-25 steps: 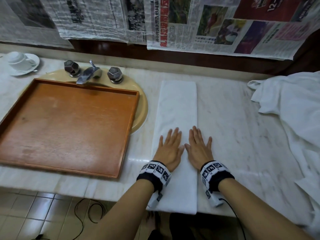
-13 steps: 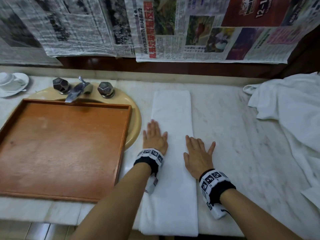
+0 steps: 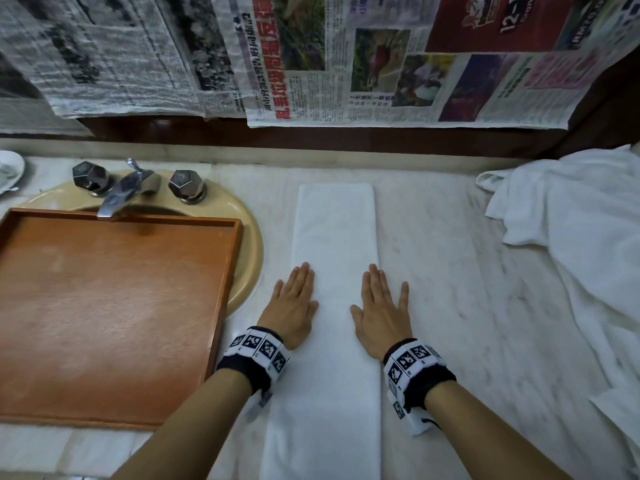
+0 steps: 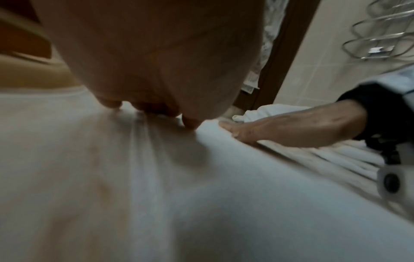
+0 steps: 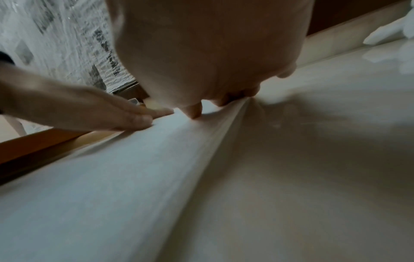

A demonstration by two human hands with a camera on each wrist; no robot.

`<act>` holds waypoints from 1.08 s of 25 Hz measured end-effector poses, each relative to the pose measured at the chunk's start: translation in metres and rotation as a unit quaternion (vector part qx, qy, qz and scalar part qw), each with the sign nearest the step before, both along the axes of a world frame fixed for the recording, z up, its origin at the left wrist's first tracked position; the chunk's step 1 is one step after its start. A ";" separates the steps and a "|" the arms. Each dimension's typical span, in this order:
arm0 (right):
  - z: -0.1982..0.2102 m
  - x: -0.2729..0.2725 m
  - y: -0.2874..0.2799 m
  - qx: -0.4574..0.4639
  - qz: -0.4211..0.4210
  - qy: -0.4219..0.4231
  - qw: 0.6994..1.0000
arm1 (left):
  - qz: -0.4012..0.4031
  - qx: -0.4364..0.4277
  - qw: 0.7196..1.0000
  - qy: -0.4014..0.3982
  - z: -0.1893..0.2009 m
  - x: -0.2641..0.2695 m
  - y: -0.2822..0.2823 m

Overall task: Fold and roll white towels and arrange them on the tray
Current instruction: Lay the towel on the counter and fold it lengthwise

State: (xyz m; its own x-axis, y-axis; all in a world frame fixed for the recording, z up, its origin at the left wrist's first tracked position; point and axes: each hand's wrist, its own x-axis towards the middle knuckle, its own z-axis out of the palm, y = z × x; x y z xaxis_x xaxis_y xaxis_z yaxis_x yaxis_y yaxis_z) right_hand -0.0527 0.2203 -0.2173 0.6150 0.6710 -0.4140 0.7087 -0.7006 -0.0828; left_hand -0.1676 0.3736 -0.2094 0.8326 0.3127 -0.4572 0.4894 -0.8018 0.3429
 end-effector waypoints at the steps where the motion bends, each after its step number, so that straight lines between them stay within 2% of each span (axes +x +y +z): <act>1: 0.000 0.005 0.000 -0.009 -0.002 0.002 1.000 | -0.003 0.012 1.000 0.010 -0.004 0.002 0.000; 4: 0.001 0.029 0.008 -0.030 -0.001 0.006 1.000 | 0.001 0.041 0.999 0.029 -0.008 0.023 0.011; 11: 0.005 0.118 0.057 -0.057 0.000 0.031 0.998 | -0.017 0.065 0.996 0.052 -0.011 0.111 0.058; 14: 0.006 0.150 0.079 -0.061 0.001 0.036 0.998 | -0.006 0.060 0.996 0.073 -0.004 0.141 0.078; 16: 0.012 0.149 0.083 -0.041 -0.004 0.038 0.998 | 0.017 0.069 0.996 0.058 0.009 0.147 0.079; 18: 0.015 0.118 0.068 -0.005 0.011 0.050 0.999 | 0.040 0.069 0.997 0.014 0.021 0.134 0.054; 20: 0.009 0.073 0.035 -0.001 0.051 0.056 0.997 | -0.015 0.065 0.998 -0.012 0.014 0.094 0.009; 21: 0.007 0.059 0.017 -0.007 0.057 0.062 0.996 | -0.046 0.058 0.997 -0.006 0.008 0.068 -0.007; 22: 0.004 0.056 0.001 -0.014 0.038 0.074 0.996 | -0.044 0.047 0.998 0.003 -0.001 0.044 -0.011; 25: 0.004 0.069 -0.030 -0.017 -0.088 0.101 0.991 | 0.117 0.040 0.992 0.001 -0.015 0.001 0.014; 26: 0.007 0.065 -0.034 -0.014 -0.111 0.097 0.989 | 0.133 0.034 0.991 0.001 -0.013 -0.003 0.016; 27: 0.011 0.051 -0.034 -0.003 -0.102 0.092 0.991 | 0.114 0.022 0.993 -0.010 -0.009 -0.003 0.007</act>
State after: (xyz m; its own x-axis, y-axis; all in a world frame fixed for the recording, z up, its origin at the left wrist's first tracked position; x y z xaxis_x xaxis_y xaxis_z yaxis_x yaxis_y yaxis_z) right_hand -0.0019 0.1866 -0.2066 0.6506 0.5382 -0.5358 0.5264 -0.8281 -0.1926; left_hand -0.1710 0.3802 -0.2180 0.7468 0.5135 -0.4227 0.6532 -0.6857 0.3211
